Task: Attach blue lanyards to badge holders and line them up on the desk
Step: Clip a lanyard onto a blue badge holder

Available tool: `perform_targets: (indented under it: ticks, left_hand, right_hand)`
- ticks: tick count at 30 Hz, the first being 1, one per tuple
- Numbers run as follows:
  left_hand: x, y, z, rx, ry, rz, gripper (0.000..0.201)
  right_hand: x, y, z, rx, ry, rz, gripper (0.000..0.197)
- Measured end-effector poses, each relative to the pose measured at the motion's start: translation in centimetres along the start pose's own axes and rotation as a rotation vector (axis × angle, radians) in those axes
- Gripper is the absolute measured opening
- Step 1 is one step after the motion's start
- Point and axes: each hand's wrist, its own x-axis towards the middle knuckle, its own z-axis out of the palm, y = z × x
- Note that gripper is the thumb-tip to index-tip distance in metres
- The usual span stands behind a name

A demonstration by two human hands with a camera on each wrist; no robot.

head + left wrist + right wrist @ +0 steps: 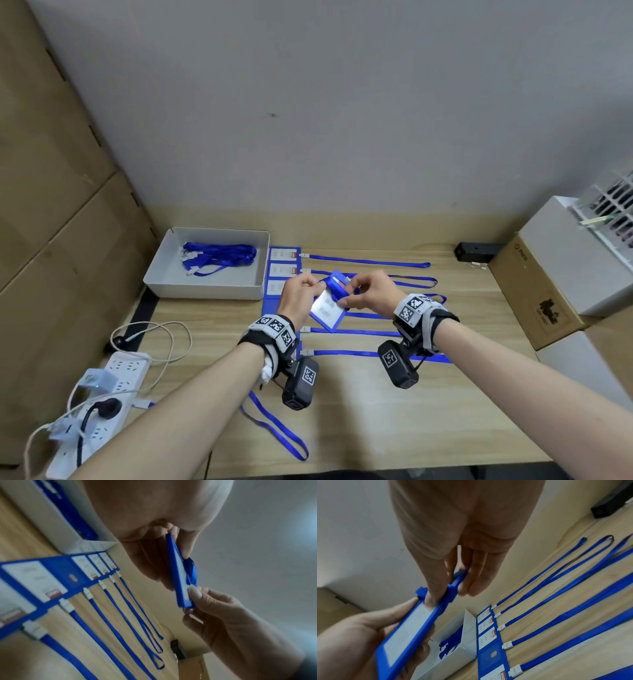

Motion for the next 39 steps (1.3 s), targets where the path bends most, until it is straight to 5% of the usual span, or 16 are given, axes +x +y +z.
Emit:
perform_targets:
  ticks: [3, 6, 11, 15, 18, 21, 27, 30, 35, 39]
  left_hand:
    - [-0.5, -0.1, 0.6, -0.172, 0.076, -0.121, 0.022]
    - [-0.7, -0.4, 1.0, -0.018, 0.147, -0.205, 0.027]
    - [-0.5, -0.9, 0.7, 0.392, -0.307, -0.412, 0.030]
    - [-0.4, -0.2, 2.1, 0.311, -0.272, -0.306, 0.030]
    - [-1.1, 0.8, 4.2, 0.157, -0.402, -0.260, 0.029]
    - [-1.3, 1.0, 5.7, 0.232, -0.477, -0.182, 0.009]
    - [0.0, 0.6, 6.2, 0.484, -0.372, -0.134, 0.020]
    - [0.0, 0.2, 6.0, 0.699, -0.516, -0.059, 0.020]
    - [-1.4, -1.5, 7.4, 0.617, -0.768, -0.004, 0.020]
    - [-1.8, -4.2, 8.7, 0.514, -0.627, 0.001, 0.012]
  right_hand:
    - [0.0, 0.6, -0.7, 0.111, 0.011, 0.003, 0.017]
    - [-0.2, 1.3, -1.4, 0.119, 0.027, 0.000, 0.018]
    - [-0.9, 3.3, -2.9, 0.072, 0.020, 0.023, 0.020]
    - [-2.2, 4.4, -3.3, 0.021, -0.047, 0.031, 0.017]
    - [-2.9, 4.9, -3.6, 0.037, -0.036, 0.041, 0.016]
    - [-3.3, 5.2, -4.2, 0.112, -0.015, 0.046, 0.015]
    - [-4.2, 7.0, -5.4, -0.166, 0.061, 0.064, 0.036]
    - [-4.2, 8.0, -6.2, -0.142, 0.069, 0.077, 0.013]
    - [-4.3, 9.7, -6.7, -0.093, 0.126, 0.125, 0.020]
    - [-4.1, 12.8, -6.3, -0.122, 0.041, 0.272, 0.021]
